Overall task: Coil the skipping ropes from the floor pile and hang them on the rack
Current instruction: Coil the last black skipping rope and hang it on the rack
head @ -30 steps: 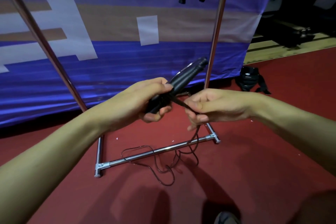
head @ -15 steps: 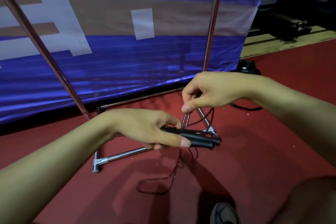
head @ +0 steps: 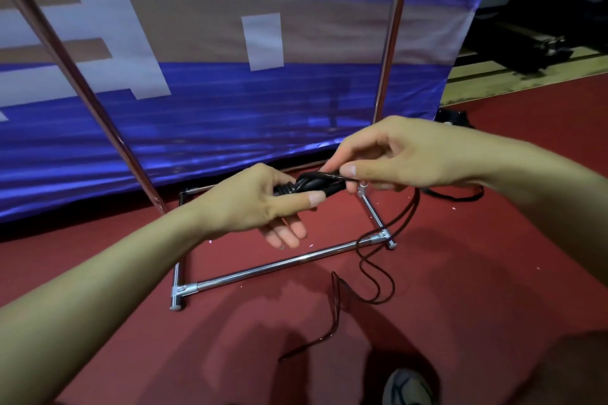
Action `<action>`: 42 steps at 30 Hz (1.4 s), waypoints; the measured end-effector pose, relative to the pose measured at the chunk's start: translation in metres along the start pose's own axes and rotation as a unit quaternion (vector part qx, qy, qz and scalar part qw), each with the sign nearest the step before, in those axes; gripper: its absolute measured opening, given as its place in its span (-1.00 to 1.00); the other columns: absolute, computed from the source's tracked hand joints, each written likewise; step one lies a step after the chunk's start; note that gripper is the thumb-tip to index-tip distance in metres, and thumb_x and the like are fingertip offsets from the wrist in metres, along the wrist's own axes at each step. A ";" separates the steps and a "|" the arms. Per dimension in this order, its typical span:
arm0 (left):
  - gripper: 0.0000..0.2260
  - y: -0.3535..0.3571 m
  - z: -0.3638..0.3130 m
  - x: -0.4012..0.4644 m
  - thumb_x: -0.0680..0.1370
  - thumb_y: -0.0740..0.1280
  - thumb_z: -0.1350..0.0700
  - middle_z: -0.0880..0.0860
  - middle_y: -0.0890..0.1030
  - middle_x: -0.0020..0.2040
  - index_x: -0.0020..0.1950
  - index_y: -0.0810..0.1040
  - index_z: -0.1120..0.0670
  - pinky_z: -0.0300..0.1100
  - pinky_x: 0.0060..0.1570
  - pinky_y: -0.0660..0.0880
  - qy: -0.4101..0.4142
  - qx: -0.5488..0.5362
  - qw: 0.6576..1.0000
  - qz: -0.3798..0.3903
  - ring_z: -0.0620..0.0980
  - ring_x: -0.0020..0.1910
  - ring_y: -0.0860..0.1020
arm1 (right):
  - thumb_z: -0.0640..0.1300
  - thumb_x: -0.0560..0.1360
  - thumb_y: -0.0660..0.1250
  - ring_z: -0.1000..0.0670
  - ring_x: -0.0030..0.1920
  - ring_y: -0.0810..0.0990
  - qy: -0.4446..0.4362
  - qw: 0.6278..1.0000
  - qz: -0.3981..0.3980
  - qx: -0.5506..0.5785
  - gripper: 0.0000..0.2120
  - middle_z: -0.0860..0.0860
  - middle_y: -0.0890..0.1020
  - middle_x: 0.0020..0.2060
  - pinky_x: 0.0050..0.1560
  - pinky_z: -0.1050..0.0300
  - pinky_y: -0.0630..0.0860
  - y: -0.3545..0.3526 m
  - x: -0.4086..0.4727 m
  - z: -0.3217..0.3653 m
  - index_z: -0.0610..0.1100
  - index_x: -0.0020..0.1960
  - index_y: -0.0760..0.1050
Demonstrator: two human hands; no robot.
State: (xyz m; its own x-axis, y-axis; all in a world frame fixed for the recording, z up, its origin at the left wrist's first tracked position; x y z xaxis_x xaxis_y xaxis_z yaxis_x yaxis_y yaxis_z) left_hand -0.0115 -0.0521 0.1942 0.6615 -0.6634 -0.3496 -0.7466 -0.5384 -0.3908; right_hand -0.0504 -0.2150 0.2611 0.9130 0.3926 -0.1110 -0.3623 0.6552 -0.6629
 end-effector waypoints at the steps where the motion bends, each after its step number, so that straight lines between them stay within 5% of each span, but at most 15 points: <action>1: -0.60 -0.001 -0.002 -0.002 0.53 0.38 -0.18 0.18 0.74 -0.18 0.14 0.64 0.13 -0.15 -0.32 0.65 0.001 0.008 1.000 -0.003 0.14 -0.22 0.74 | -0.12 0.65 0.35 0.07 -0.36 0.49 -0.003 1.000 -0.004 0.005 -0.80 0.02 0.72 -0.17 -0.24 0.03 0.42 -0.001 -0.001 -0.001 0.11 0.17 0.66; 4: -0.54 -0.004 -0.009 -0.002 0.50 0.30 -0.25 0.13 0.73 -0.25 0.08 0.65 0.13 -0.24 -0.52 0.49 0.037 0.014 0.999 -0.035 0.04 -0.41 0.68 | -0.10 0.62 0.38 -0.15 -0.27 0.59 -0.025 0.999 -0.042 -0.015 -0.78 0.11 0.73 -0.17 -0.20 0.04 0.49 -0.006 -0.002 0.000 0.13 0.21 0.67; 7: -0.62 -0.006 -0.016 -0.001 0.58 0.24 -0.19 -0.02 0.61 -0.39 -0.06 0.56 0.14 -0.31 -0.59 0.21 0.096 -0.069 0.991 -0.060 -0.12 -0.60 0.33 | -0.09 0.58 0.43 0.19 -0.15 0.66 -0.066 0.994 -0.051 -0.071 -0.72 0.29 0.70 -0.14 -0.04 0.29 0.53 -0.002 0.000 0.007 0.11 0.27 0.65; 11: -0.66 -0.001 -0.017 0.001 0.59 0.23 -0.23 0.01 0.40 -0.30 0.05 0.61 -0.01 -0.29 -0.52 0.10 0.080 -0.168 0.982 -0.023 -0.10 -0.46 0.13 | -0.09 0.59 0.43 0.17 0.00 0.64 -0.094 0.986 -0.043 -0.133 -0.70 0.19 0.68 -0.11 0.08 0.31 0.50 0.002 0.001 0.009 0.11 0.30 0.64; 17: -0.52 -0.006 -0.017 0.003 0.67 0.12 -0.26 0.04 0.39 -0.33 0.14 0.56 0.12 -0.32 -0.55 0.07 0.032 -0.204 0.978 -0.017 -0.11 -0.50 0.11 | 0.02 0.57 0.41 0.14 -0.20 0.70 -0.116 0.977 -0.092 -0.154 -0.68 0.06 0.76 -0.08 -0.04 0.06 0.61 0.001 -0.002 0.007 0.18 0.32 0.62; 21: -0.56 -0.015 -0.023 -0.001 0.73 0.08 -0.12 0.08 0.46 -0.34 0.06 0.56 0.20 -0.27 -0.53 0.14 0.065 -0.125 0.987 -0.081 -0.08 -0.53 0.20 | 0.06 0.55 0.44 0.15 -0.18 0.73 -0.120 0.975 -0.139 -0.124 -0.70 0.06 0.77 -0.10 -0.06 0.02 0.65 0.005 -0.005 0.000 0.22 0.27 0.63; 26: -0.68 -0.024 -0.033 -0.005 0.75 0.07 -0.05 0.11 0.42 -0.33 -0.05 0.45 0.10 -0.22 -0.49 0.06 0.106 -0.184 0.972 -0.100 -0.08 -0.51 0.14 | -0.12 0.62 0.37 0.02 -0.36 0.68 -0.031 0.993 -0.107 0.025 -0.87 -0.02 0.70 -0.31 -0.26 0.18 0.59 0.012 0.005 -0.027 -0.15 -0.01 0.63; 31: -0.61 -0.015 -0.033 -0.008 0.73 0.11 -0.05 0.09 0.39 -0.35 -0.15 0.62 -0.01 -0.21 -0.49 0.00 0.096 -0.224 0.969 -0.033 -0.10 -0.50 0.09 | -0.06 0.67 0.24 0.10 -0.25 0.59 0.005 0.996 0.075 0.050 -0.75 0.04 0.64 -0.29 -0.14 0.23 0.53 0.043 0.009 -0.048 -0.11 -0.03 0.66; 34: -0.61 -0.011 -0.032 -0.010 0.67 0.19 -0.15 0.04 0.35 -0.39 -0.26 0.64 -0.10 -0.18 -0.48 -0.01 0.089 -0.212 0.973 0.000 -0.10 -0.49 0.08 | -0.16 0.68 0.28 0.07 -0.16 0.66 0.022 0.993 0.104 0.051 -0.81 0.02 0.71 -0.22 -0.02 0.16 0.59 0.049 0.011 -0.056 -0.17 -0.03 0.63; 38: -0.73 -0.004 -0.027 -0.015 0.52 0.34 -0.26 -0.01 0.33 -0.43 -0.13 0.59 -0.07 -0.27 -0.55 0.08 0.095 -0.141 0.982 0.087 -0.14 -0.53 0.18 | -0.15 0.64 0.35 -0.02 -0.16 0.68 0.034 0.991 0.120 0.055 -0.84 -0.07 0.73 -0.18 -0.06 0.07 0.60 0.052 0.015 -0.067 -0.21 -0.07 0.57; 42: -0.69 0.014 -0.016 -0.022 0.54 0.42 -0.17 -0.02 0.44 -0.42 0.00 0.58 0.07 -0.26 -0.52 0.18 0.052 0.023 0.976 0.212 -0.07 -0.51 0.28 | 0.17 0.51 0.47 0.03 -0.30 0.48 0.005 0.991 0.133 0.009 -0.79 0.01 0.56 -0.34 -0.23 0.15 0.41 0.047 0.018 -0.067 0.08 -0.19 0.61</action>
State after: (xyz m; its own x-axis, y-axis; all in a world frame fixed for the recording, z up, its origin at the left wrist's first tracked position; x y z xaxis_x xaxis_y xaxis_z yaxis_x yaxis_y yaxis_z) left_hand -0.0374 -0.0534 0.2099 0.2815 -0.8717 -0.4010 -0.9459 -0.1819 -0.2685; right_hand -0.0380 -0.2202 0.1786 0.7860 0.5469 -0.2883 -0.5946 0.5409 -0.5949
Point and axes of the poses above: each hand's wrist, its own x-axis towards the middle knuckle, its own y-axis out of the palm, z = x × y, the point moved 7 cm from there along x, towards the middle knuckle
